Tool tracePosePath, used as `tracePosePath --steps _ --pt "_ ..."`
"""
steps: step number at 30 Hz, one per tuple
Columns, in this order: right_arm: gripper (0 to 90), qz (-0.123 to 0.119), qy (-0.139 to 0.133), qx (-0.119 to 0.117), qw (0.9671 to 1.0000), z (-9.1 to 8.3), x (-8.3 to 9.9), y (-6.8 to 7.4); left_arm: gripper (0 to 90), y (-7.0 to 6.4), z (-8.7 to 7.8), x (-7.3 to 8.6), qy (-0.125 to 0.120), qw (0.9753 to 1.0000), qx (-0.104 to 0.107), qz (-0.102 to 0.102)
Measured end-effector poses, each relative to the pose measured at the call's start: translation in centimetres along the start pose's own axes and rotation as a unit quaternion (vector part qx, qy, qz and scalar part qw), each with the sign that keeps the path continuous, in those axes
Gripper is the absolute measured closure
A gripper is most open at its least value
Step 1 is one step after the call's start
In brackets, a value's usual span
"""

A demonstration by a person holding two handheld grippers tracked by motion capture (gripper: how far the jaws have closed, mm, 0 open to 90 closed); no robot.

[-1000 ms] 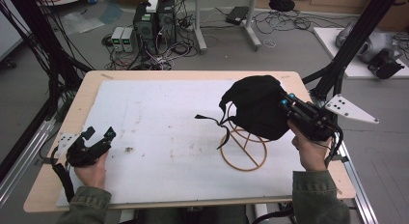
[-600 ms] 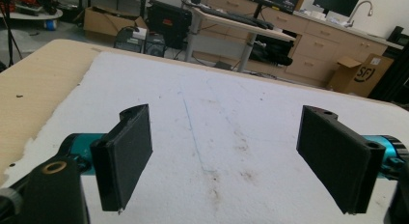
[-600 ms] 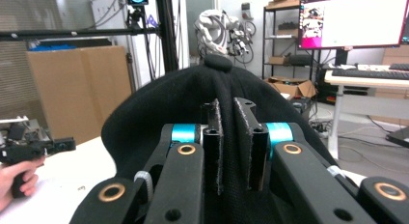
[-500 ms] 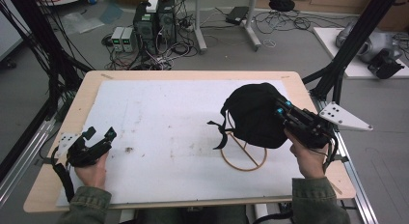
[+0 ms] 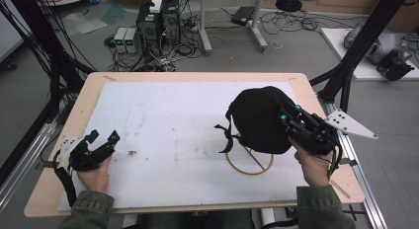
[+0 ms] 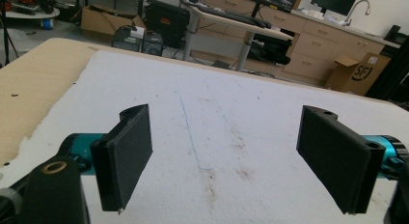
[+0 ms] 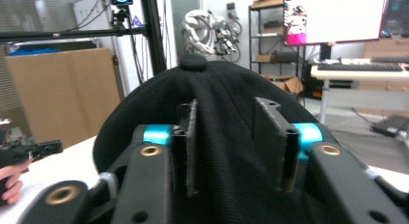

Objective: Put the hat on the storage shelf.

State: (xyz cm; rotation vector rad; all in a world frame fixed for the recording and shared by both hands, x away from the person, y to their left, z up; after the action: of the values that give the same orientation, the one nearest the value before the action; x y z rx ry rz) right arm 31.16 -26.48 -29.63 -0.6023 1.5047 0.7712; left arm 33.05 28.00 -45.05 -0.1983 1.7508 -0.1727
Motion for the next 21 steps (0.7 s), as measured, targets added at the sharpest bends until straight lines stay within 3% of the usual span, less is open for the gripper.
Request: tracePosePath --steps 1,2,6,17,21 --pt "59.3 0.000 0.000 0.000 1.0000 0.00 0.00 0.00 20.3 0.00 0.00 0.00 0.000 1.0000 0.000 0.000" --pt "48.2 0.007 -0.003 0.009 0.9999 0.06 0.04 -0.10 20.3 -0.04 -0.03 0.01 0.001 1.0000 0.001 0.000" --pt "37.1 0.017 -0.011 0.007 0.9998 0.07 0.09 -0.23 20.3 0.01 0.01 -0.01 0.000 1.0000 0.002 -0.002" --pt "29.6 0.016 -0.018 0.007 0.9997 0.01 -0.03 -0.29 20.3 0.07 -0.01 -0.03 0.000 1.0000 0.002 -0.001" --pt "22.3 0.016 -0.023 0.013 0.9995 0.07 -0.12 -0.30 20.3 0.04 -0.03 -0.05 -0.001 1.0000 0.002 -0.002"
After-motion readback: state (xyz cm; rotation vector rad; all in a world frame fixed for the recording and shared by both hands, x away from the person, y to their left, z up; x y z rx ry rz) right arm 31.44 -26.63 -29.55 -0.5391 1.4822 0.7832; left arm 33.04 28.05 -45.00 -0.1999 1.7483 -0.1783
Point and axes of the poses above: each handheld gripper's, and its own axes: z roughly forward along the jaws, x roughly out of its underside, y roughly to its left, the point moved 5 cm from there along z, roughly forward along the jaws, and after that the axes turned 12 degrees about -x, right-handed, at the moved point
